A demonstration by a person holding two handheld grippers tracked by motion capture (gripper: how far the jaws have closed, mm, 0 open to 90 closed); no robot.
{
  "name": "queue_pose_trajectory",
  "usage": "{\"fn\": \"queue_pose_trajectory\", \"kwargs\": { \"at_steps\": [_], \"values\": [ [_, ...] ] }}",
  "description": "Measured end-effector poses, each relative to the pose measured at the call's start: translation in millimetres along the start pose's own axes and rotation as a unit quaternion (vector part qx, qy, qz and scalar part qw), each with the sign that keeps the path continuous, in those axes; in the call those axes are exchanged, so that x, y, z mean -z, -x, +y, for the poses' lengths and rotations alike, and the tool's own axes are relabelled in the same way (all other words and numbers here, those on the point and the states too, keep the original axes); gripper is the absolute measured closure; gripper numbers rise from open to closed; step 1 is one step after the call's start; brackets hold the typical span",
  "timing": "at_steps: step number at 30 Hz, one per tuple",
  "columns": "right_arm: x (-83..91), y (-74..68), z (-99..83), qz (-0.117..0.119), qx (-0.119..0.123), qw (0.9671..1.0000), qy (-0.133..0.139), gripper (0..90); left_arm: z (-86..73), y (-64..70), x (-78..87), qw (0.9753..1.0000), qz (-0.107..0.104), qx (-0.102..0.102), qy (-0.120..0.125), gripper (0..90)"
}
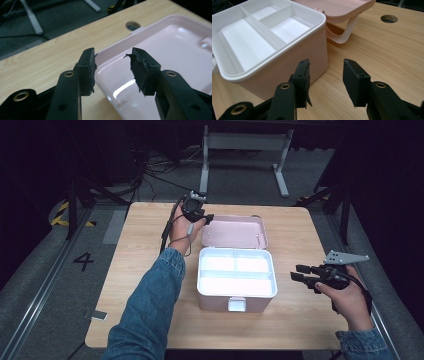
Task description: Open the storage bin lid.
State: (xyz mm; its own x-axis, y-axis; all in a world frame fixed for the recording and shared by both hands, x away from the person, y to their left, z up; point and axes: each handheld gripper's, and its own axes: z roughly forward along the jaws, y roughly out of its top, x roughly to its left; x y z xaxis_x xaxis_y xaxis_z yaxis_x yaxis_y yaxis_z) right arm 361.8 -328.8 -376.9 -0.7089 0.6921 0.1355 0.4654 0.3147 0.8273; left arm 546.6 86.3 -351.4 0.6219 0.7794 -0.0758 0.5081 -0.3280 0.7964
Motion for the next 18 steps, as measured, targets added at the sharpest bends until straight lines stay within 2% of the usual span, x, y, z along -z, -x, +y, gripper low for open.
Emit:
{"fn": "queue_pose_trajectory", "kwargs": {
  "at_steps": [5, 8, 12, 14, 16, 18],
  "values": [
    [-3.1, -1.1, 0.8, 0.003, 0.001, 1.0000, 0.000, 57.2, 4.6, 12.6, 29.6, 0.9990, -0.029, -0.024, 0.024, 53.2],
    [-5.5, -0.7, 0.9, 0.005, 0.001, 1.0000, -0.004, 57.1, 4.7, 20.2, 52.1, 0.9971, -0.046, -0.045, 0.040, 51.8],
    [-7.5, 0.6, 1.7, 0.006, -0.001, 1.0000, -0.006, 57.1, 0.4, 27.7, 77.2, 0.9952, -0.066, -0.050, 0.052, 50.7],
    [-8.4, 0.9, 3.4, 0.007, 0.000, 1.0000, -0.005, 56.9, -2.9, 29.8, 91.3, 0.9940, -0.076, -0.059, 0.052, 49.8],
    [-9.8, 1.0, 6.3, 0.008, 0.000, 1.0000, -0.003, 56.5, -4.3, 30.8, 95.6, 0.9936, -0.080, -0.059, 0.054, 49.0],
    [-12.2, 1.4, 8.7, 0.010, 0.003, 0.9999, -0.003, 56.1, -10.3, 33.8, 111.6, 0.9924, -0.087, -0.071, 0.050, 48.4]
  ]
}}
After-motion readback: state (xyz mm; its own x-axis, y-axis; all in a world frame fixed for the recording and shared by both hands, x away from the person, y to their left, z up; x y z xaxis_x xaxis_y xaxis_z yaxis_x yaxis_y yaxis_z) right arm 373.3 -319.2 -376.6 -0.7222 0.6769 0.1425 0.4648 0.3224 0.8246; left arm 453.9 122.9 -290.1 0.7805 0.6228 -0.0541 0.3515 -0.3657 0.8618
